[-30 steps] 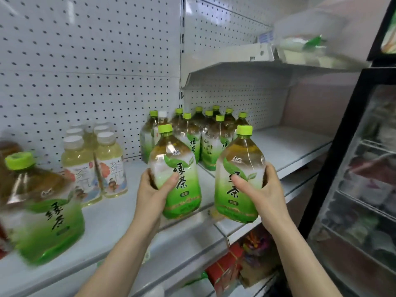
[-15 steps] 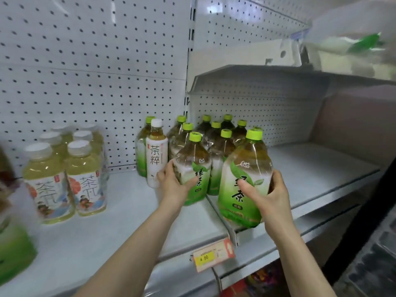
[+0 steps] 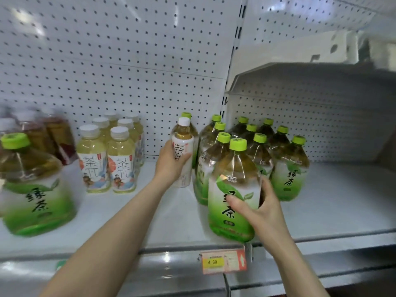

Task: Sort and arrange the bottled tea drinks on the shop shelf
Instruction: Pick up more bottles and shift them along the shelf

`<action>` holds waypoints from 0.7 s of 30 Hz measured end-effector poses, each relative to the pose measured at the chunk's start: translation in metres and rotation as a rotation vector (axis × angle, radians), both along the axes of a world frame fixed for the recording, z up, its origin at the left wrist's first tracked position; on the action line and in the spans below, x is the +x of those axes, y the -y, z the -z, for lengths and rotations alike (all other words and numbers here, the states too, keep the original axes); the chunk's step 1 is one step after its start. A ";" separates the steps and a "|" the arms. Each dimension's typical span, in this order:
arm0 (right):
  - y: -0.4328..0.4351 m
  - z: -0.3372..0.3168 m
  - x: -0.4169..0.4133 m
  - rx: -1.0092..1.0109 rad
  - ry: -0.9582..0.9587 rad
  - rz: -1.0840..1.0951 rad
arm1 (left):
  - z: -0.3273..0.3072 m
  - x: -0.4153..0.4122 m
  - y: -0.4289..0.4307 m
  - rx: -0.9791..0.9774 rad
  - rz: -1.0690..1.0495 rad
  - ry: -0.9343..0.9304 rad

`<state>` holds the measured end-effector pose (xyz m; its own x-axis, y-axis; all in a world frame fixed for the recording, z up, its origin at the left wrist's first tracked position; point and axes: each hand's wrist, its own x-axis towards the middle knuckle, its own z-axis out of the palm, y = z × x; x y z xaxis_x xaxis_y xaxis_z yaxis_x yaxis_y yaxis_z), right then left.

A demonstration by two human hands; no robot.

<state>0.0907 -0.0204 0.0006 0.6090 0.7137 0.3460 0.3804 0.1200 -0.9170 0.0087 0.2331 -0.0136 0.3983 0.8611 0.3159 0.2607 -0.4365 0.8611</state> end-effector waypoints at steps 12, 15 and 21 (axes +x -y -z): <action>-0.099 0.036 -0.059 -0.036 -0.018 -0.240 | 0.015 -0.151 0.064 0.176 -0.197 -0.016; -0.114 0.033 -0.072 -0.034 0.124 -0.085 | 0.012 -0.157 0.065 0.173 -0.189 -0.009; -0.123 0.005 -0.077 -0.224 1.000 0.113 | 0.007 -0.165 0.064 0.172 -0.116 -0.020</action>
